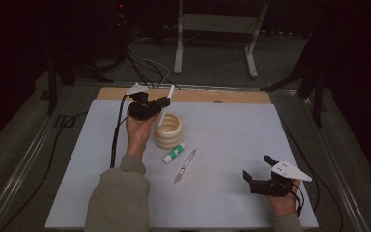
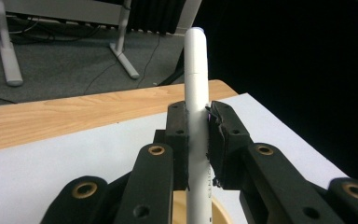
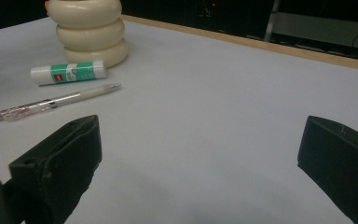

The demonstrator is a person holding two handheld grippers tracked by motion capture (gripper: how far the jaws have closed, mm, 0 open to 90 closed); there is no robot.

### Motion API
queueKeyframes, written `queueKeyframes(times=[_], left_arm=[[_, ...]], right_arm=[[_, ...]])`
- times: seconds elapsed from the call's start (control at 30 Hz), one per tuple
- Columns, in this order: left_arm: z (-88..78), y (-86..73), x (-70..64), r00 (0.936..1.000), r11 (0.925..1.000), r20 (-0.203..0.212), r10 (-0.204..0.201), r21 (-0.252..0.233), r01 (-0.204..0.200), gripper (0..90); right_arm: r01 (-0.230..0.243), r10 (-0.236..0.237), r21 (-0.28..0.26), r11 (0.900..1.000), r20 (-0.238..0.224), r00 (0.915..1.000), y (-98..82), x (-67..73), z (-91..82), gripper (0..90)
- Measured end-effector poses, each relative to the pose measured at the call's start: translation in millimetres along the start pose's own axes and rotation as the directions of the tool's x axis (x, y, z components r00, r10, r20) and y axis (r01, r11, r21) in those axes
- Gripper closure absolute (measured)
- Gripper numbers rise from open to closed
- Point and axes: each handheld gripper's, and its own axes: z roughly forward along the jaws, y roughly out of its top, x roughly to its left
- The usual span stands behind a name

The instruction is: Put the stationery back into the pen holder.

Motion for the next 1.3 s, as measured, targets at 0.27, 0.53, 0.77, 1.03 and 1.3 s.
queueKeyframes(times=[0.27,0.53,0.77,1.03,1.3], left_arm=[[3.6,-2.2,-1.0,1.0,1.0,-0.004,0.001,-0.007,-0.001,79.2],[4.9,-4.0,-1.3,1.0,0.9999,-0.003,0.006,-0.014,-0.006,79.2],[7.3,-7.3,-1.9,0.9999,0.9997,-0.009,0.011,-0.021,-0.011,79.1],[10.4,-10.9,-0.2,0.9999,0.9997,-0.01,0.008,-0.023,-0.008,79.0],[12.5,-14.0,0.0,0.9999,0.9998,-0.009,0.011,-0.019,-0.011,78.8]], right_arm=[[-0.001,0.001,-0.001,1.0,0.0,1.0,-0.1,-0.3,-0.4,0.0],[0.001,-0.001,-0.002,1.0,0.0,1.0,0.2,-0.2,-0.8,0.0],[0.0,0.0,-0.002,1.0,-0.001,1.0,0.3,-0.3,-1.0,0.0],[0.0,0.0,-0.002,1.0,-0.002,1.0,0.2,-0.4,-0.8,0.0],[0.001,-0.001,-0.001,1.0,-0.004,1.0,0.1,-0.1,-0.4,0.0]])
